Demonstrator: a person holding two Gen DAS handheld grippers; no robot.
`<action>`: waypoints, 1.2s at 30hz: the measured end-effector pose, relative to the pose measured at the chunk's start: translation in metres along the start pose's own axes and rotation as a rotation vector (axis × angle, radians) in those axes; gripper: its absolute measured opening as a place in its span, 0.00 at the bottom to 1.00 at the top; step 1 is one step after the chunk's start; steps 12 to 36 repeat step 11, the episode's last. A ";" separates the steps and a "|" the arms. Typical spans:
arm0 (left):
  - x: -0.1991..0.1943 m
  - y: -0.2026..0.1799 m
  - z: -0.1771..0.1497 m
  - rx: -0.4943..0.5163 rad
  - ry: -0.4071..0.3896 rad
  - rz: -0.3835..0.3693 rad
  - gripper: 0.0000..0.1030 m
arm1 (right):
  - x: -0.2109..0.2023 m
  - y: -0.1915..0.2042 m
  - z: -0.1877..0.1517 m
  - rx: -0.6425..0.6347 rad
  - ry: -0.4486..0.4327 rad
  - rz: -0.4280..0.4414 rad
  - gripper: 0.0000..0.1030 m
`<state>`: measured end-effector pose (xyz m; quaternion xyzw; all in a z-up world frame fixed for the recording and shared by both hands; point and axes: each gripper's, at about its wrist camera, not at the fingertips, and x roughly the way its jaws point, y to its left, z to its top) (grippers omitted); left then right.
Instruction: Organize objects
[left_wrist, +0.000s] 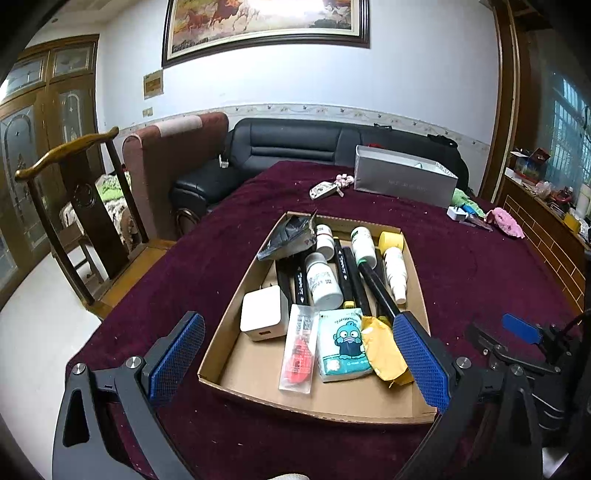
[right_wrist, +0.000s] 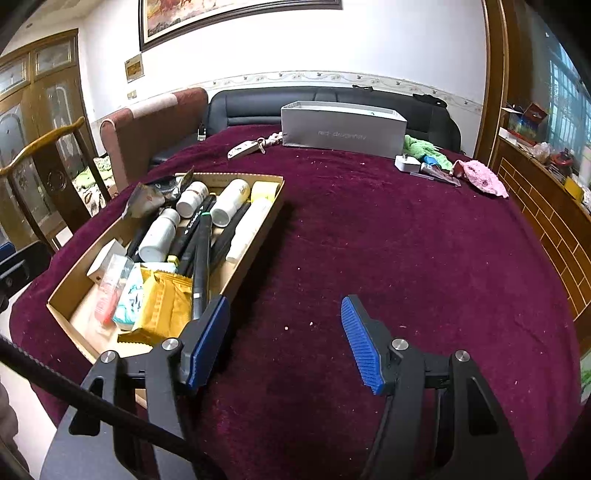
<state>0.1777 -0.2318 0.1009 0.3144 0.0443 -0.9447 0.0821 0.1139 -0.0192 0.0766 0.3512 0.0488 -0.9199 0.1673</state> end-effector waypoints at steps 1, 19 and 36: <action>0.002 0.001 0.000 -0.004 0.006 0.002 0.97 | 0.001 0.000 -0.001 -0.001 0.003 0.000 0.61; 0.013 0.008 -0.003 -0.032 0.038 0.036 0.97 | 0.004 -0.008 -0.003 0.013 0.011 -0.009 0.64; 0.013 0.008 -0.003 -0.032 0.038 0.036 0.97 | 0.004 -0.008 -0.003 0.013 0.011 -0.009 0.64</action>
